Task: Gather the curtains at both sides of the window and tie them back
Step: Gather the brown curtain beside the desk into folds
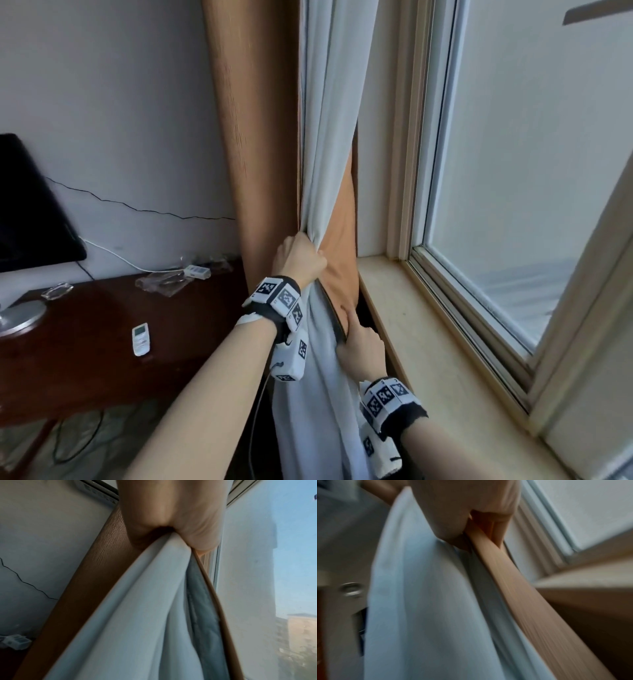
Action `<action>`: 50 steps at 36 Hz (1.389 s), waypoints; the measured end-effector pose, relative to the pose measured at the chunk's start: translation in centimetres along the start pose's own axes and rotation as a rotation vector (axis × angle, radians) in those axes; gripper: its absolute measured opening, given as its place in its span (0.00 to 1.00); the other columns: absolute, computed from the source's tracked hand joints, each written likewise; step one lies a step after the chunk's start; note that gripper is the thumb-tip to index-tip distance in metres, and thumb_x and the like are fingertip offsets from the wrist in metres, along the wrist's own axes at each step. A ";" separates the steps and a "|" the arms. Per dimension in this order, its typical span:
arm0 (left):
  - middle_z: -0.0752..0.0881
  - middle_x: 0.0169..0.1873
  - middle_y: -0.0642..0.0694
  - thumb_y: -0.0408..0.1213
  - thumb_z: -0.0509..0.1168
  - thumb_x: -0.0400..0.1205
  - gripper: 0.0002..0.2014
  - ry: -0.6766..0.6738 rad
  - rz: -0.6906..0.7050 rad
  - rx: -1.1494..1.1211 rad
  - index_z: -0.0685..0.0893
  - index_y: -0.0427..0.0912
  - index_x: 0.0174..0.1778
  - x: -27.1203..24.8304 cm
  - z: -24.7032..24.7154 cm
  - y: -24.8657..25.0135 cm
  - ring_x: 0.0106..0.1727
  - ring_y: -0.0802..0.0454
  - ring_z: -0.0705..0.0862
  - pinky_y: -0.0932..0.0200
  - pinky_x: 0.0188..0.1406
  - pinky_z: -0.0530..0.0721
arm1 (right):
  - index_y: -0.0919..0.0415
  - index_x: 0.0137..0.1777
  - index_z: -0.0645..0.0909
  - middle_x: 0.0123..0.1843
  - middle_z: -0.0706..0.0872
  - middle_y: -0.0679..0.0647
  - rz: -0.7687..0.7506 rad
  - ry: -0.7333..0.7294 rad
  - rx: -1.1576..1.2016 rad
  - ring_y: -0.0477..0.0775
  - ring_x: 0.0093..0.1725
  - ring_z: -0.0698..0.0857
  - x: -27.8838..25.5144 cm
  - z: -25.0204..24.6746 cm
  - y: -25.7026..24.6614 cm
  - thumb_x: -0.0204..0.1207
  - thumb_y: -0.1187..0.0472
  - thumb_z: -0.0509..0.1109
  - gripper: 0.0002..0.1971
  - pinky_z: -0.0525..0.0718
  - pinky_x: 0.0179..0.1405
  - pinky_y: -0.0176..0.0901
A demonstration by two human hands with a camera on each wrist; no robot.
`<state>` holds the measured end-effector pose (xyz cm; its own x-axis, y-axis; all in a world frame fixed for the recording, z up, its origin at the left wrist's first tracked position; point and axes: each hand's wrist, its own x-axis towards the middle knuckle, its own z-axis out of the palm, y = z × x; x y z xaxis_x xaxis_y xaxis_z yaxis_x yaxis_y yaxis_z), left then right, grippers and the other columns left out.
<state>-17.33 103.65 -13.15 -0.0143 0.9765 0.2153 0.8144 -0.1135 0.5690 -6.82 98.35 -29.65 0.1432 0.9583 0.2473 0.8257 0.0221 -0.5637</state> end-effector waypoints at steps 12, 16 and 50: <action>0.82 0.57 0.31 0.31 0.61 0.76 0.14 0.164 0.006 0.139 0.80 0.31 0.56 1.9 -0.5 -2.5 0.59 0.31 0.81 0.46 0.53 0.77 | 0.58 0.41 0.70 0.49 0.86 0.59 0.389 -0.241 -0.204 0.64 0.52 0.85 -6.3 3.5 7.4 0.75 0.64 0.59 0.02 0.80 0.44 0.48; 0.83 0.57 0.30 0.30 0.61 0.75 0.14 0.191 -0.006 0.124 0.81 0.31 0.56 2.9 -0.4 -3.2 0.58 0.30 0.81 0.45 0.54 0.78 | 0.57 0.41 0.76 0.46 0.87 0.56 0.385 -0.253 -0.254 0.62 0.49 0.86 -7.7 4.5 7.7 0.72 0.64 0.59 0.05 0.83 0.44 0.49; 0.83 0.58 0.30 0.33 0.57 0.81 0.13 -0.022 0.324 0.040 0.82 0.32 0.55 1.7 -0.3 -3.7 0.59 0.30 0.82 0.43 0.54 0.80 | 0.52 0.66 0.80 0.62 0.85 0.52 0.329 -0.358 0.073 0.52 0.59 0.84 -8.7 -0.5 -2.6 0.76 0.65 0.59 0.20 0.82 0.62 0.43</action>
<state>-20.52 105.73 -14.67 0.2616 0.8946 0.3624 0.7969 -0.4120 0.4419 -9.95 89.84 -29.94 0.1829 0.9552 -0.2325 0.7260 -0.2907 -0.6232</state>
